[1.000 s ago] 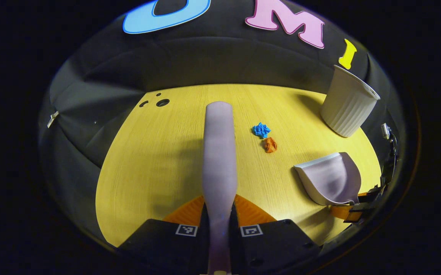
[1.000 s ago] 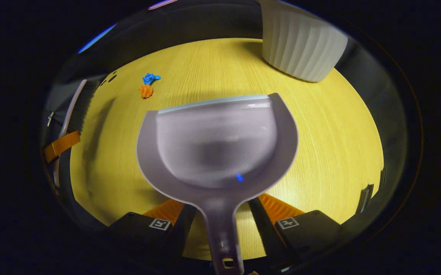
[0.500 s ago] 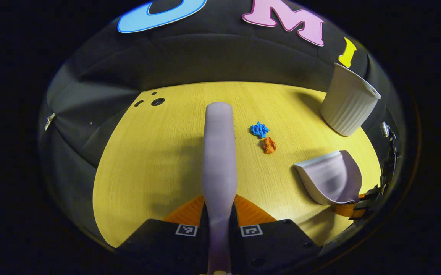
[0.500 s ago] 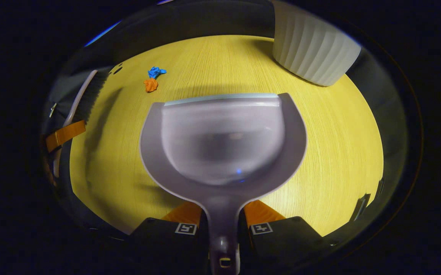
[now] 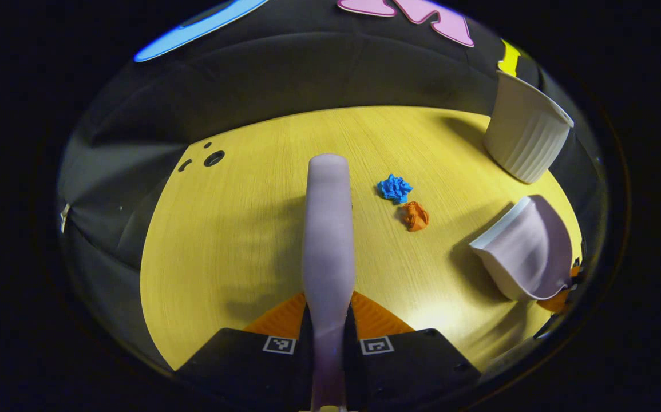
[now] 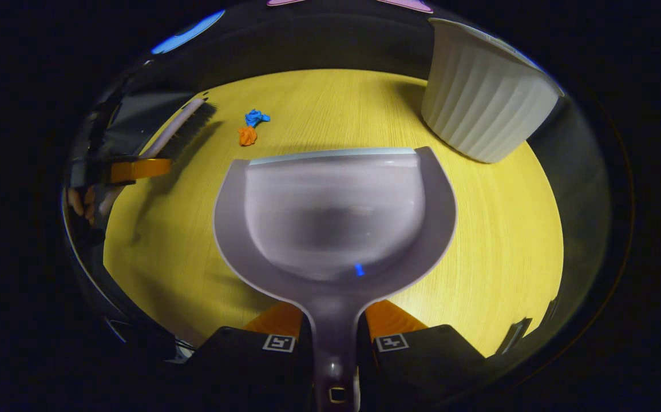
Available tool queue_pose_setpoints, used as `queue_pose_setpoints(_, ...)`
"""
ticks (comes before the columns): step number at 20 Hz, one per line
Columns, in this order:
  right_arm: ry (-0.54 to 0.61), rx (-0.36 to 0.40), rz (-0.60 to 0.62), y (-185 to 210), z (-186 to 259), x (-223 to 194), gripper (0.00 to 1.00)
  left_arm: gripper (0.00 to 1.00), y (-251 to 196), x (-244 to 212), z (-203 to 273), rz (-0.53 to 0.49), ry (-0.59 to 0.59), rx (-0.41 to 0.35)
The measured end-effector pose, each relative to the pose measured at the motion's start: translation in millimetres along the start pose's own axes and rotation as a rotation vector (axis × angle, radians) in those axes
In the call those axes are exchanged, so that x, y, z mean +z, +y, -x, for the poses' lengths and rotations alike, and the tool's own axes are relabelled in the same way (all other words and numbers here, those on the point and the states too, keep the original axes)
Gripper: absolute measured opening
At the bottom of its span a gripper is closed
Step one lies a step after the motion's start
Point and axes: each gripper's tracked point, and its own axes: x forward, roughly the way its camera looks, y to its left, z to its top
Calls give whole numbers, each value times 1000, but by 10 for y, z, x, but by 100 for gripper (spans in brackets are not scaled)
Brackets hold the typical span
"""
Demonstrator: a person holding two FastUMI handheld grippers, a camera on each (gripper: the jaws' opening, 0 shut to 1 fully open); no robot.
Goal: Pick up the small broom and dustpan from the desktop, sweep the trash into the dustpan with the broom, and then empty the trash into the garbage bin.
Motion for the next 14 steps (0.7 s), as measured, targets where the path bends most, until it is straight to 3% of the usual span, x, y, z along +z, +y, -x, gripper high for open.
queue_pose_setpoints(4,-9,14,51,-96,88,-19,36,26,64,203,-237,-84,40,-1)
queue_pose_setpoints(10,15,22,142,-242,57,-115,36,29,-35,499,-519,-295,75,-12)
queue_pose_setpoints(13,28,45,175,-270,23,-174,36,24,-178,623,-612,-374,57,-38)
queue_pose_setpoints(14,34,59,185,-265,27,-186,36,30,-230,649,-621,-398,57,-47)
